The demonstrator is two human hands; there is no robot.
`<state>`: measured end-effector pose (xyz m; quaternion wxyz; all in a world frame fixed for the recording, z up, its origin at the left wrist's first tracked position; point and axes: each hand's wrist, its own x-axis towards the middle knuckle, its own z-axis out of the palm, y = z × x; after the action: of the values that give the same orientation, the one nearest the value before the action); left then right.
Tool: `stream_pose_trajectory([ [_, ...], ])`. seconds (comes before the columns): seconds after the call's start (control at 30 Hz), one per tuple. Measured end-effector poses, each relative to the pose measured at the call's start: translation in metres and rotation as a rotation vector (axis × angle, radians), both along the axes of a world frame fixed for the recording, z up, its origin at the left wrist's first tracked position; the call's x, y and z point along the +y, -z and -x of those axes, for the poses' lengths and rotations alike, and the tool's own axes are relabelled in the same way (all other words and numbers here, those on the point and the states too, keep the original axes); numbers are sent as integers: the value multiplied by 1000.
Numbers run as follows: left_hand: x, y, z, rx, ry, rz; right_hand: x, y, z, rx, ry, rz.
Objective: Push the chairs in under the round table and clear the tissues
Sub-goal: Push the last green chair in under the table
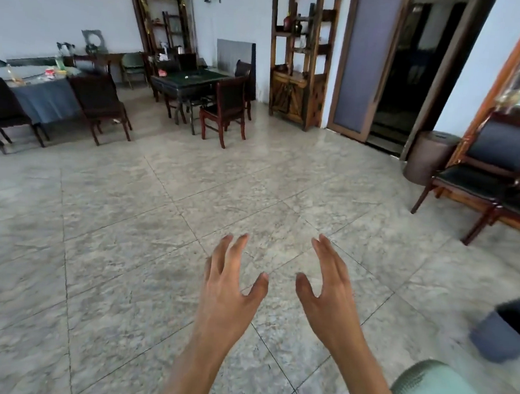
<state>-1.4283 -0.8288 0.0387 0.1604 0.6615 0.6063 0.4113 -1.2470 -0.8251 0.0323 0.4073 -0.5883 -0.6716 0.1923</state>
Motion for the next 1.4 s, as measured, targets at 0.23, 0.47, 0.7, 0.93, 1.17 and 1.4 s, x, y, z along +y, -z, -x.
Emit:
stream_pose_trajectory([
  [0.23, 127, 7, -63, 35, 200, -34, 98, 9, -62, 25, 182, -18],
  [0.47, 243, -1, -171, 45, 421, -20, 169, 0, -158, 19, 414, -14],
  [0.7, 286, -8, -304, 33, 775, -37, 154, -11, -254, 15, 796, -45],
  [0.93, 269, -6, -433, -7, 1219, -72, 93, -10, -315, -48, 1239, -67],
  [1.17, 225, -9, -526, -28, 1681, -97, 35, -15, -324, -37, 1736, -81],
  [1.4, 170, -9, -551, -68, 2059, -96, -2, -19, -280, -44, 2139, -66],
])
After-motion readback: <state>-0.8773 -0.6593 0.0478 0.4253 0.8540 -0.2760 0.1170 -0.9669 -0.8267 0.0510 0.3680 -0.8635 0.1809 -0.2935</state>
